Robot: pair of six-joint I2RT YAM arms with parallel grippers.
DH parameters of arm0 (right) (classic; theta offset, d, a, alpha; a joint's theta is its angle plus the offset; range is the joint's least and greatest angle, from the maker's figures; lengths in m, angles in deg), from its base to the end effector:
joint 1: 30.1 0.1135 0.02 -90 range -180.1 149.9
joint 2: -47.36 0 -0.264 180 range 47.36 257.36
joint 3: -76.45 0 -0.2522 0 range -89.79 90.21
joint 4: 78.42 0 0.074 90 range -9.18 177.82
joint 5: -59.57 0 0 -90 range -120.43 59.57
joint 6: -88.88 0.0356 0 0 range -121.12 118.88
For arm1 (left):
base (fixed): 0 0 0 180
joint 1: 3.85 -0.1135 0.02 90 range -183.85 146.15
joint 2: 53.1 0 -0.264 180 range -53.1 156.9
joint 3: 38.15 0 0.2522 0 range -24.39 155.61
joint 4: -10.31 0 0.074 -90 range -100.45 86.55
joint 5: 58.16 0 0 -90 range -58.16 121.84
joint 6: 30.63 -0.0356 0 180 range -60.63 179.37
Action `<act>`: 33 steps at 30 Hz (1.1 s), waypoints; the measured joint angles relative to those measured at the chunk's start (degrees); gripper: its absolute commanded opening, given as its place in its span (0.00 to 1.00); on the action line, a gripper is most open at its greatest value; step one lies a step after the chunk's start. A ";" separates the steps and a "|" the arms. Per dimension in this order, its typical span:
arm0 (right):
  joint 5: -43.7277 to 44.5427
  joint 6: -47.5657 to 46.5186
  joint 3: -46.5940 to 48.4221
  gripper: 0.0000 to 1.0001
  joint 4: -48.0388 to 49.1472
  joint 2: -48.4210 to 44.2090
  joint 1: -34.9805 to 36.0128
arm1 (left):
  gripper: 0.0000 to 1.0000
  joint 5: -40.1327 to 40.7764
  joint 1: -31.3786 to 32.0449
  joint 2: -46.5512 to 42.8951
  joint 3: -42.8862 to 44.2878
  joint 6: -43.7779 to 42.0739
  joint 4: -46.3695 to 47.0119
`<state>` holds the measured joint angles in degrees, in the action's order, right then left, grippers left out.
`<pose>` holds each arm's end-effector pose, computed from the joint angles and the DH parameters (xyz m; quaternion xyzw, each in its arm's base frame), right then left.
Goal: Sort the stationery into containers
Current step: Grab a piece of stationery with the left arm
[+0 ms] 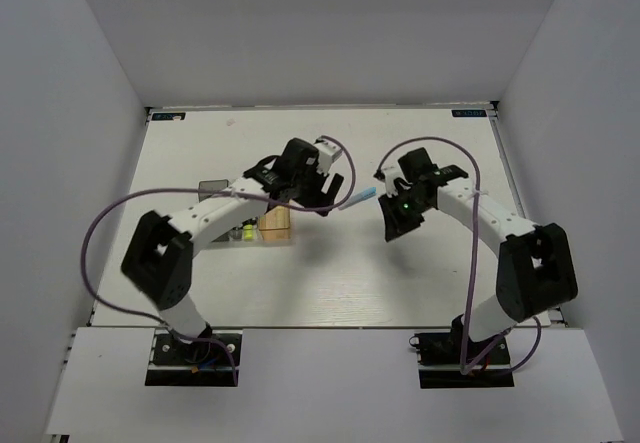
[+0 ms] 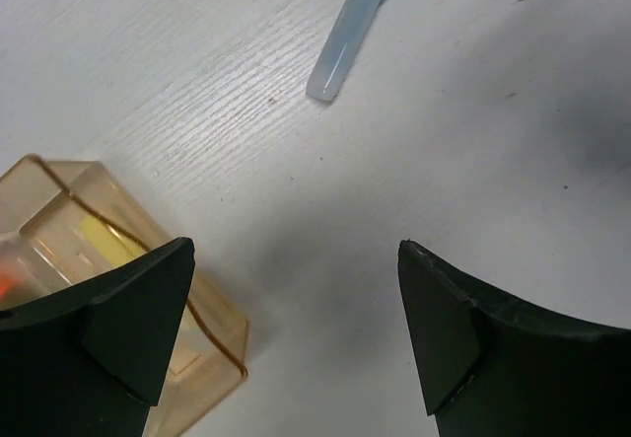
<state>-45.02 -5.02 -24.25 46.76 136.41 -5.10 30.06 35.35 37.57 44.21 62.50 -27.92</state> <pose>0.2778 0.1395 0.2368 -0.2685 0.9300 0.1617 0.1920 0.2690 -0.2208 0.2615 0.2930 0.8814 -0.1471 0.3400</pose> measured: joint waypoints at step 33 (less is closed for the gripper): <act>-13.00 -7.10 -8.24 0.00 -2.71 -15.96 -11.69 | 0.34 5.70 4.83 40.48 35.12 -3.61 -5.79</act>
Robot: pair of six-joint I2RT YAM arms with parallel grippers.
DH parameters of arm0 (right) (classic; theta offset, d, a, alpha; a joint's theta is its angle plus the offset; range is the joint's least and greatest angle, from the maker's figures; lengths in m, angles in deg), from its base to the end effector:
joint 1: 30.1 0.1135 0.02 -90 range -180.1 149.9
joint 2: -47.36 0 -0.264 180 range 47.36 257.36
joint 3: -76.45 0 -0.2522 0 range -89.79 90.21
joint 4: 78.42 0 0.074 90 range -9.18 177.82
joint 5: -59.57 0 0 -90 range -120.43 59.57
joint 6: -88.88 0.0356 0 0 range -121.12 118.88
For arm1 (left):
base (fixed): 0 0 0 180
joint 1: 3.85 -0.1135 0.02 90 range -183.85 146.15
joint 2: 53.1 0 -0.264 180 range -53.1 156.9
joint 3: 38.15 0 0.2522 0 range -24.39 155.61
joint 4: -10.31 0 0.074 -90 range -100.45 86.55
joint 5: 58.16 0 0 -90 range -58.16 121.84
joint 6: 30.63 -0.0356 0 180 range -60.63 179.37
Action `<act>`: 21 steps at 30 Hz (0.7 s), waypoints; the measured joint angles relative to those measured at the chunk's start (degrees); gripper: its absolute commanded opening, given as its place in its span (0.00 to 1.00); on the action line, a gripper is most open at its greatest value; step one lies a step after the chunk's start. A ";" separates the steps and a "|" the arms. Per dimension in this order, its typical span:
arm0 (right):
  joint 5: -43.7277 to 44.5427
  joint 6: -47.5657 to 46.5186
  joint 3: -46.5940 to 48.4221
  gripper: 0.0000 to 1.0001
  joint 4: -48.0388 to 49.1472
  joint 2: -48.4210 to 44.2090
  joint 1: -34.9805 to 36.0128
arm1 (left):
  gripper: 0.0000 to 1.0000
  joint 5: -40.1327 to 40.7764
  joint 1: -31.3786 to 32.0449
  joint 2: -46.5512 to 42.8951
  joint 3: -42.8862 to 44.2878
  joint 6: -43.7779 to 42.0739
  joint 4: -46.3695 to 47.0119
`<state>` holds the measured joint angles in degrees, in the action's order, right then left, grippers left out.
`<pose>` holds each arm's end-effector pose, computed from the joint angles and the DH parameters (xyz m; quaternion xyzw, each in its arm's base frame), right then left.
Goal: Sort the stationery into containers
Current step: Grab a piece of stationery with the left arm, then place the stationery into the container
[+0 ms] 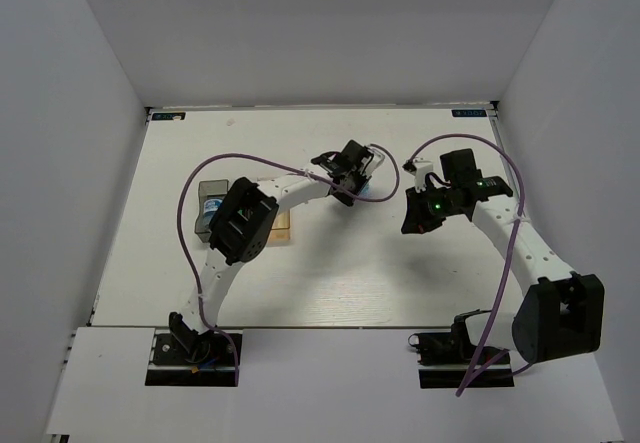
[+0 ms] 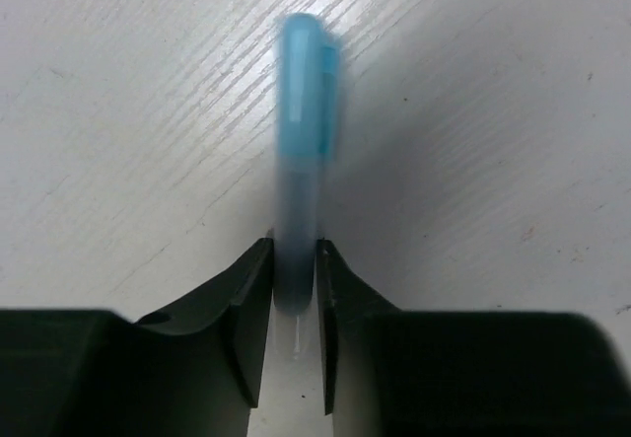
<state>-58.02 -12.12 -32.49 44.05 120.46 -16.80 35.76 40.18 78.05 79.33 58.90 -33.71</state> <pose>0.2383 0.0733 0.2661 -0.2584 0.9030 0.2352 0.2502 0.3592 -0.3439 0.1601 0.3547 0.8921 -0.0727 0.2704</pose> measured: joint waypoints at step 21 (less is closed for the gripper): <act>-6.38 -2.71 -0.04 0.00 -1.64 3.17 -2.14 | 0.00 7.04 -1.40 -28.81 -26.40 4.31 6.43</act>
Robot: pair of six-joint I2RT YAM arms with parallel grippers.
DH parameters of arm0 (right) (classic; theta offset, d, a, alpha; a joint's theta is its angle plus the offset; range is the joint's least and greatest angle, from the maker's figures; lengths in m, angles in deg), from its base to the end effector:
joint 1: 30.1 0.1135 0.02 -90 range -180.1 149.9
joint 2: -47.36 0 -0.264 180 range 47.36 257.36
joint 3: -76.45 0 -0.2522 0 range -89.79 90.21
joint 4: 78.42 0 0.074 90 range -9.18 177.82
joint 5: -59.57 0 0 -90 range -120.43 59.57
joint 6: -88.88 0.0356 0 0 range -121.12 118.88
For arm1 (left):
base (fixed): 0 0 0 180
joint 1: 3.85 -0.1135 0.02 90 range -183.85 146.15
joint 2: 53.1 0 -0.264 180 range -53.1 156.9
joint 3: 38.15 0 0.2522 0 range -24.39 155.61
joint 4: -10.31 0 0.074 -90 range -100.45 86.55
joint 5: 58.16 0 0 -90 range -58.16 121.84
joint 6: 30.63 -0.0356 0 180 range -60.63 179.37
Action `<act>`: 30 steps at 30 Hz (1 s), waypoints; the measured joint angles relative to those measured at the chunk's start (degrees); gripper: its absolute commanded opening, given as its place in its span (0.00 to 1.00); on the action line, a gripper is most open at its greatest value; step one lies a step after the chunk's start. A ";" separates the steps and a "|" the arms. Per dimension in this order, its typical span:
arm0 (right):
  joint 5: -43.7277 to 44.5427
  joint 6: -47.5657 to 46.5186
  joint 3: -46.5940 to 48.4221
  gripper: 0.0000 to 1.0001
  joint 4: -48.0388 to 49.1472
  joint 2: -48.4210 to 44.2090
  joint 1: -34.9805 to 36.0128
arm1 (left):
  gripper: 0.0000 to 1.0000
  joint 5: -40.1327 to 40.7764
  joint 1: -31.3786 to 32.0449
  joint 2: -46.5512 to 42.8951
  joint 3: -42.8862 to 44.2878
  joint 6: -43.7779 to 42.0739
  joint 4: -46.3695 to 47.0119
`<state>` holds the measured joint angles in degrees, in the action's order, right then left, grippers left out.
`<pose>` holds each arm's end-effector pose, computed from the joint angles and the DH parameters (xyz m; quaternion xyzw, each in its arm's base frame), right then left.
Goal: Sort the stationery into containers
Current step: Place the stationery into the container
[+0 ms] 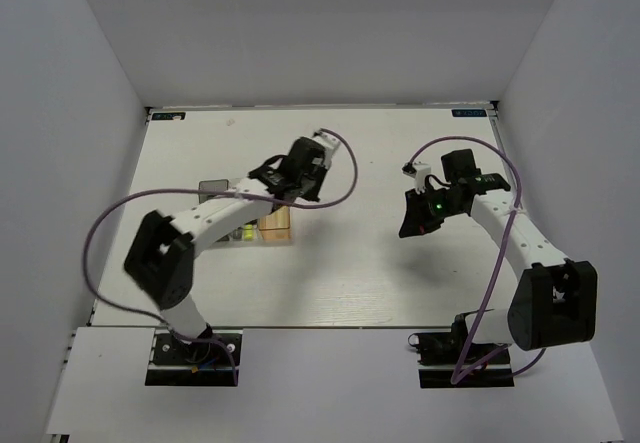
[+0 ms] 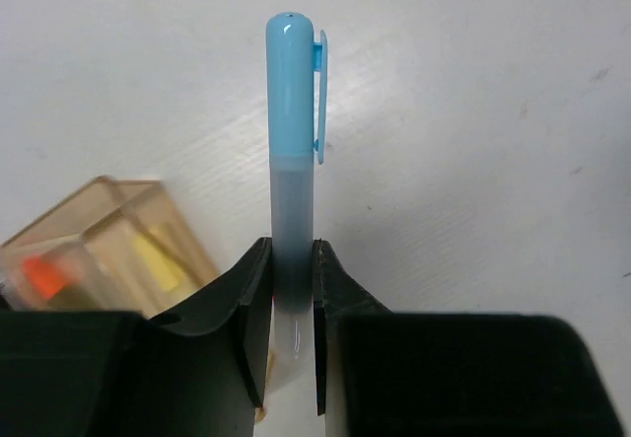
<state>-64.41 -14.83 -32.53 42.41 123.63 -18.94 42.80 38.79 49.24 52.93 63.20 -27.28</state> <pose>0.2445 0.0685 0.2535 -0.2640 0.8968 0.2802 0.2180 0.2955 -0.2629 0.2401 0.2780 0.8901 -0.0559 0.3567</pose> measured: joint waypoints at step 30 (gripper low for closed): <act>-3.43 -0.31 0.00 0.40 -1.46 3.39 -2.27 | 0.65 8.33 -10.62 -10.71 -12.13 15.32 -8.61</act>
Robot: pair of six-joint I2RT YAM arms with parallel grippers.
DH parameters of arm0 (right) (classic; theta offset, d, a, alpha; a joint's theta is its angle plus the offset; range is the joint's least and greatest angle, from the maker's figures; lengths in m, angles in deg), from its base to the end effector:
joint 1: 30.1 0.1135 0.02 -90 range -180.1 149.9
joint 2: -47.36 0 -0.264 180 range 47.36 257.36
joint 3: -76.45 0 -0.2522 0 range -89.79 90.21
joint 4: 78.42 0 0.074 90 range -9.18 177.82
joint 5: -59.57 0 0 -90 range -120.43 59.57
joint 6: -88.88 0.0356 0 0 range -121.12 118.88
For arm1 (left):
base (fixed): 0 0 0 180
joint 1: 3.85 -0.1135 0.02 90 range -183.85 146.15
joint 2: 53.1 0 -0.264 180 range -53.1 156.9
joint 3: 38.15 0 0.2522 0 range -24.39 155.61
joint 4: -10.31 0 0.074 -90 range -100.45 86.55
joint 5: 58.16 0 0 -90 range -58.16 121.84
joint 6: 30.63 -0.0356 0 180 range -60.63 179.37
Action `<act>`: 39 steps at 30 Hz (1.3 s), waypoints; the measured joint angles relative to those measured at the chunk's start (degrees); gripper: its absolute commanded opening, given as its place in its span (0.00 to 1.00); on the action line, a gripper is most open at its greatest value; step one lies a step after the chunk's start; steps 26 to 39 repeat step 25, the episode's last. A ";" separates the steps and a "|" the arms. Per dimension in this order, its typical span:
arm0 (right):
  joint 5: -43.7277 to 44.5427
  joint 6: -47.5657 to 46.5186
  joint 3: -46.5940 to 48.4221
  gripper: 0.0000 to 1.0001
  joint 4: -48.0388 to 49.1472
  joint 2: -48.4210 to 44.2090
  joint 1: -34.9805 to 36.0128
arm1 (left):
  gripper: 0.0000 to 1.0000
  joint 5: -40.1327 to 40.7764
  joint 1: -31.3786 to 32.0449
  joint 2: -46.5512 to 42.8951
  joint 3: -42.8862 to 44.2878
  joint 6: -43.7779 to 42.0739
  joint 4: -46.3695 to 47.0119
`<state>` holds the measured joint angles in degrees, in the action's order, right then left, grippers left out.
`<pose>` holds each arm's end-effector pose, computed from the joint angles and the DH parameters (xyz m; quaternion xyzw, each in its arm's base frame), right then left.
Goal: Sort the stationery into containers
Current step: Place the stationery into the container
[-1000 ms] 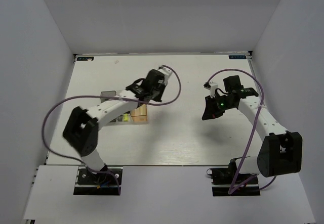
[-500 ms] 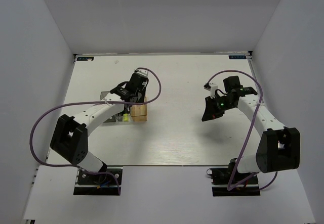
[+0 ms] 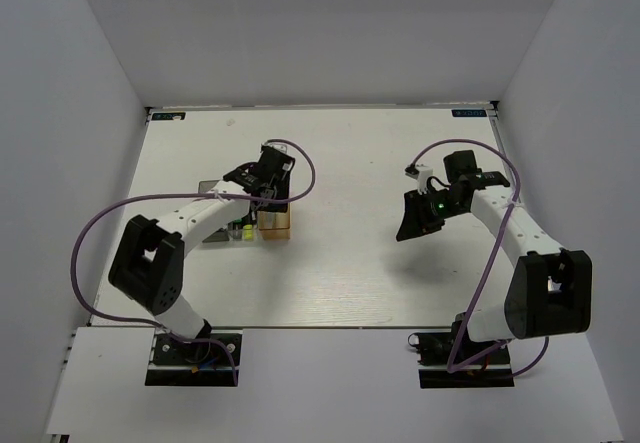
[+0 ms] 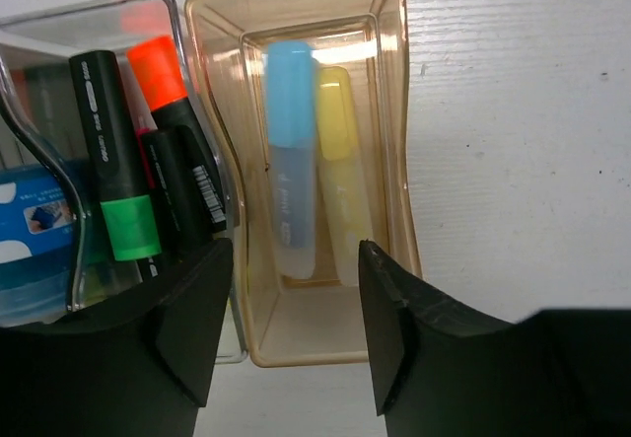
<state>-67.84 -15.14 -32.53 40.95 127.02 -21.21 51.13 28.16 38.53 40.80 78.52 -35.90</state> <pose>0.2517 0.0613 0.2397 -0.2416 0.9017 0.3075 0.1844 0.2853 -0.1645 0.2299 0.0617 0.9488 0.0314 0.3082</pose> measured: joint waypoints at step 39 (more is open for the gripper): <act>14.60 11.56 -5.84 0.90 13.09 -11.08 -2.58 | 1.00 -12.98 0.07 -57.88 -26.05 -5.90 -4.28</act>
